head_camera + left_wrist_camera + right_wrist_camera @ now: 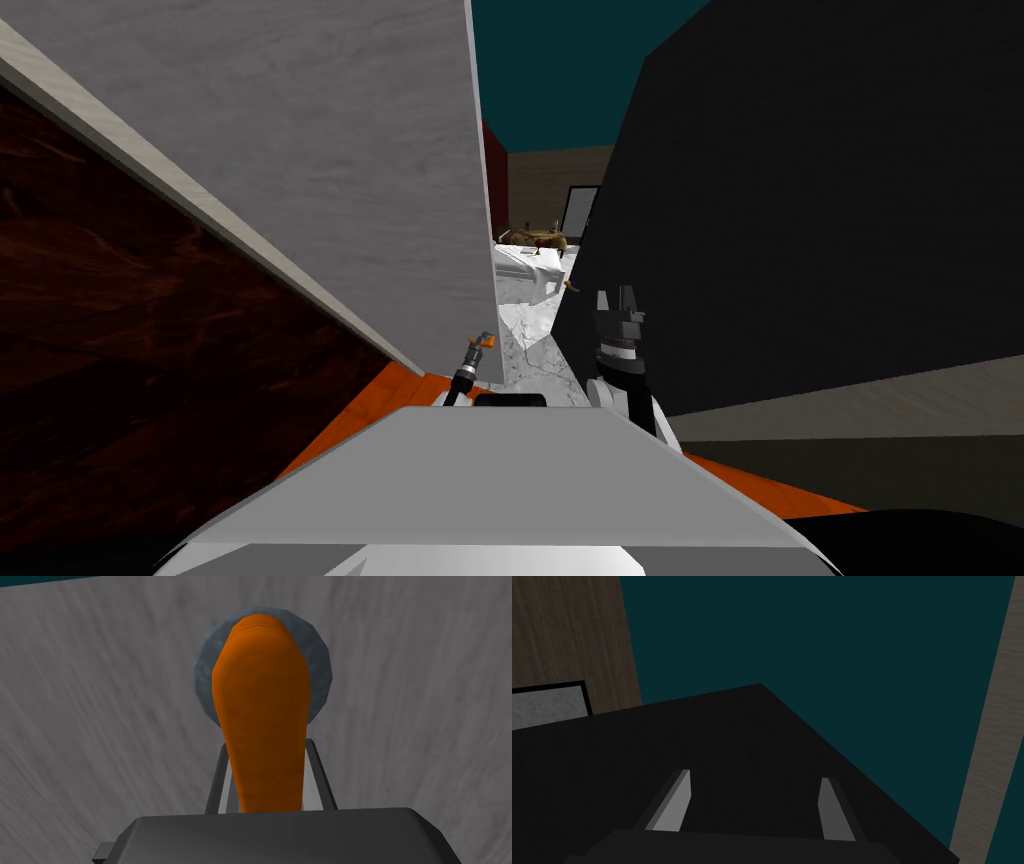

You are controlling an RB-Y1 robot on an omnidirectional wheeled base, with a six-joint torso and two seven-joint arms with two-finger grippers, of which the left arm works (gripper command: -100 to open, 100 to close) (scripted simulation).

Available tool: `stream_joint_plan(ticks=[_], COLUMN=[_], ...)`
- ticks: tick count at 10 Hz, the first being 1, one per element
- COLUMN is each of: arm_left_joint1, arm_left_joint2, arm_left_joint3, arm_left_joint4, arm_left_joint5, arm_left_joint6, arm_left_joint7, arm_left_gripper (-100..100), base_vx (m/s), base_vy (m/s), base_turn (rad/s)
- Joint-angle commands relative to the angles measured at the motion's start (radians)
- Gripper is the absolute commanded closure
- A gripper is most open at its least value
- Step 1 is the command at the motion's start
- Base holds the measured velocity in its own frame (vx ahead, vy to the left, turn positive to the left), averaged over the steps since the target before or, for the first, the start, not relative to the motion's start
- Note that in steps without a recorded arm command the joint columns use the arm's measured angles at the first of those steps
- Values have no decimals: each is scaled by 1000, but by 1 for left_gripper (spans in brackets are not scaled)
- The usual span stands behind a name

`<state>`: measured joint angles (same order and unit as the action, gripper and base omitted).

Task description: Push the door open

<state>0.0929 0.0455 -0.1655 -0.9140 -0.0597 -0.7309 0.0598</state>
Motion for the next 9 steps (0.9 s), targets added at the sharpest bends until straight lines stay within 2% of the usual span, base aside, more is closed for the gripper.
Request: stream_joint_plan(ticks=[1,6,9], arm_left_joint1=[-5,-14,-17], arm_left_joint2=[17,28,29], arm_left_joint3=[24,84,99], arm_left_joint4=[-5,5,7], arm_left_joint5=[11,38,44], arm_left_joint6=[-7,-6,-6], arm_left_joint7=[-3,-22,-27], arm_left_gripper=[100,100,100], base_vx=[178,167,125], base_vy=[-71,-92,-65], base_turn=[66,67,39])
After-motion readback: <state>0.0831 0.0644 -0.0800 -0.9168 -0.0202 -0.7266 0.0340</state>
